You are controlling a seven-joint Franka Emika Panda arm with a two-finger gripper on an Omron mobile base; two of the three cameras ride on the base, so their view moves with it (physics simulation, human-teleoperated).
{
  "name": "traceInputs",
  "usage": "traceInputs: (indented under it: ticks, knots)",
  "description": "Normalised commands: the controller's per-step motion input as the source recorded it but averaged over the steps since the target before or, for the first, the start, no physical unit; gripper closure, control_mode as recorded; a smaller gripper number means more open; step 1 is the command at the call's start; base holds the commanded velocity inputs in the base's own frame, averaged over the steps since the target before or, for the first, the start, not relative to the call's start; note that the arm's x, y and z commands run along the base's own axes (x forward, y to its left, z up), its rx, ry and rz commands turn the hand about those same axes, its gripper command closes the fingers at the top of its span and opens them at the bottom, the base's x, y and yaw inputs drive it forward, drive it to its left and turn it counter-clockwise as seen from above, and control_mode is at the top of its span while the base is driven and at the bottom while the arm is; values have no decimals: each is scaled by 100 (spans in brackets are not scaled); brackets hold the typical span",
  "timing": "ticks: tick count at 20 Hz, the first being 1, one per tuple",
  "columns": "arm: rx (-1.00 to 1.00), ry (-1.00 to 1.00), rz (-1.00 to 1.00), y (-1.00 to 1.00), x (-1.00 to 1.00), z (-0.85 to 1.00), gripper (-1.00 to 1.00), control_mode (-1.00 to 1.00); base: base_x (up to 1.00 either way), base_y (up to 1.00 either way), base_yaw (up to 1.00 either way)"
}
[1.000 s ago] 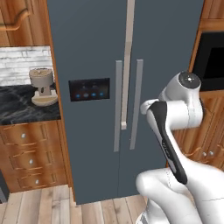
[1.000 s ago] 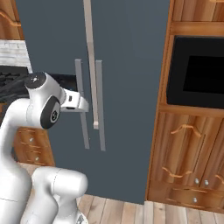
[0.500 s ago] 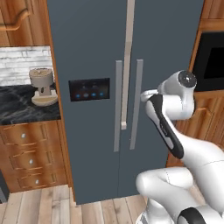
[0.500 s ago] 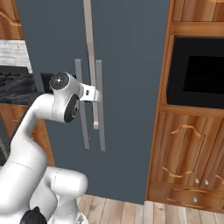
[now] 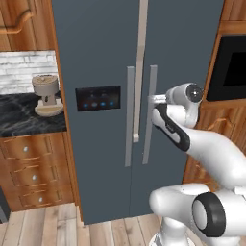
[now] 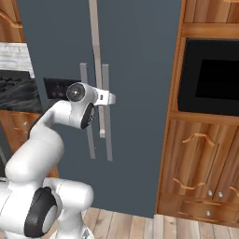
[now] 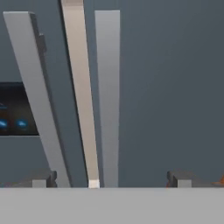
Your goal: Take the donut and cupcake from the fridge and place them on the empty tray on the dining counter.
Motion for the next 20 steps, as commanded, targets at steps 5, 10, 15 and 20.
traceInputs:
  ticks: [5,10,15,20]
  knots:
    - [0,-7,1,-10,76,0,-100,-100,0,0,0]
    - [1,0,2,-15,73,-1,-100,-100,0,0,0]
    - [0,-1,0,0,99,-14,-100,-100,0,0,0]
    - [0,-6,0,0,91,-17,-100,-100,0,0,0]
